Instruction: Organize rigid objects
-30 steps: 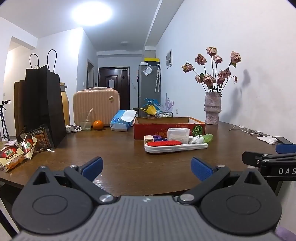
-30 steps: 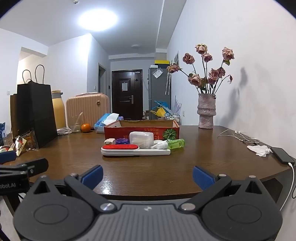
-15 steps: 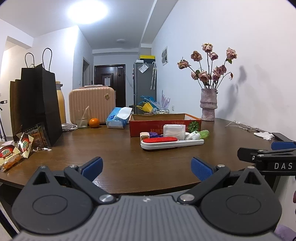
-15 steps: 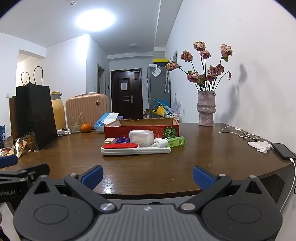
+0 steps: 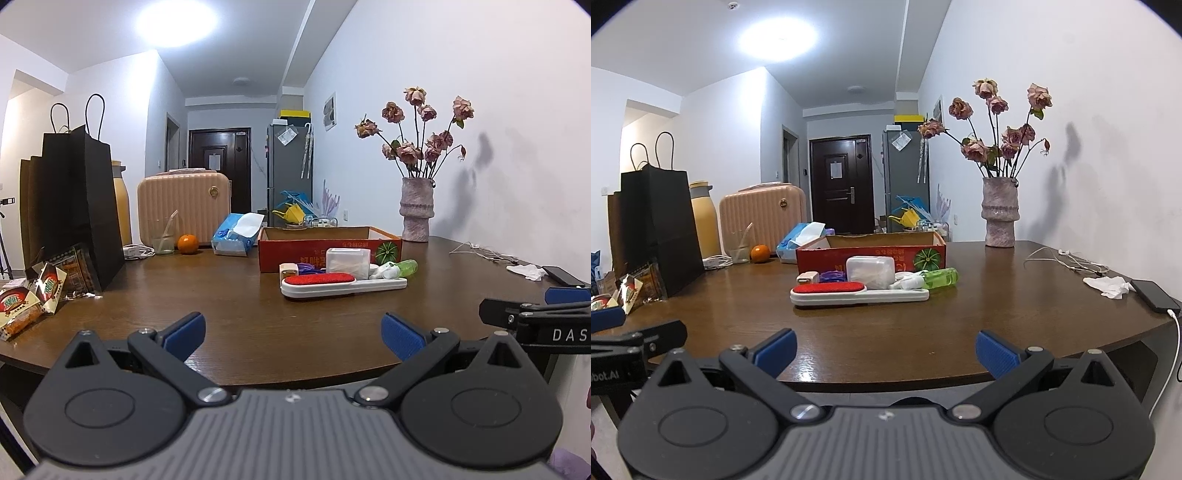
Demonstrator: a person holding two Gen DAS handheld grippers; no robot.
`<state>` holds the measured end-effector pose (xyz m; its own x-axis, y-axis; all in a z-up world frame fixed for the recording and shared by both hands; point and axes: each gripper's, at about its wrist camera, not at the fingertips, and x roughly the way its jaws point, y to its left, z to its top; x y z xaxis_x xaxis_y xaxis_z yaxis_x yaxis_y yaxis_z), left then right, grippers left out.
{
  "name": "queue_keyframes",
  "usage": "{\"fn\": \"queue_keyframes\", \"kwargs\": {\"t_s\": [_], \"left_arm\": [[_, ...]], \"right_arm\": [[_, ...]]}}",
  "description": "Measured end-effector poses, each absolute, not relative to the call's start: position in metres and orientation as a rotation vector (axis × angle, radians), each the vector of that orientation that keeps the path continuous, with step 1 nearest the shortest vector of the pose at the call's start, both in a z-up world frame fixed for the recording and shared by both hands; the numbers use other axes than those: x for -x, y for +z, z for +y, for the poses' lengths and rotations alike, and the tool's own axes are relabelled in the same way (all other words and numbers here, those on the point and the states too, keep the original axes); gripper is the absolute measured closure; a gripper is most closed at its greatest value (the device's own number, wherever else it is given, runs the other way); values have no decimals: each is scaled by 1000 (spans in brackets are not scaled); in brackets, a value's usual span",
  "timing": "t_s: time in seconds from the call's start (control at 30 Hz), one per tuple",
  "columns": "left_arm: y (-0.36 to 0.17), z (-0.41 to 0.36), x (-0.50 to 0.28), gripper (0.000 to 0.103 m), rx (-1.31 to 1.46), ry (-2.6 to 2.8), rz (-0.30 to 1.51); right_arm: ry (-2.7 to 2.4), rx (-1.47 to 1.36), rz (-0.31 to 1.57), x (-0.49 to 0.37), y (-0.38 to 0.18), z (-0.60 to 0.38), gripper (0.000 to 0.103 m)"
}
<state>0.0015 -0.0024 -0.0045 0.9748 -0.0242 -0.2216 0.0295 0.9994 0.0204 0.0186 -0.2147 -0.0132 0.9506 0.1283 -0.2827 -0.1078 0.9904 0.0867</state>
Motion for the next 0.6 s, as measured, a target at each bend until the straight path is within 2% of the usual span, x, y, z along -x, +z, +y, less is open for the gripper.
{"fn": "queue_keyframes", "kwargs": {"t_s": [0.6], "left_arm": [[-10, -5, -2, 0, -19, -35, 230]], "right_arm": [[122, -82, 302, -22, -15, -218, 0]]}}
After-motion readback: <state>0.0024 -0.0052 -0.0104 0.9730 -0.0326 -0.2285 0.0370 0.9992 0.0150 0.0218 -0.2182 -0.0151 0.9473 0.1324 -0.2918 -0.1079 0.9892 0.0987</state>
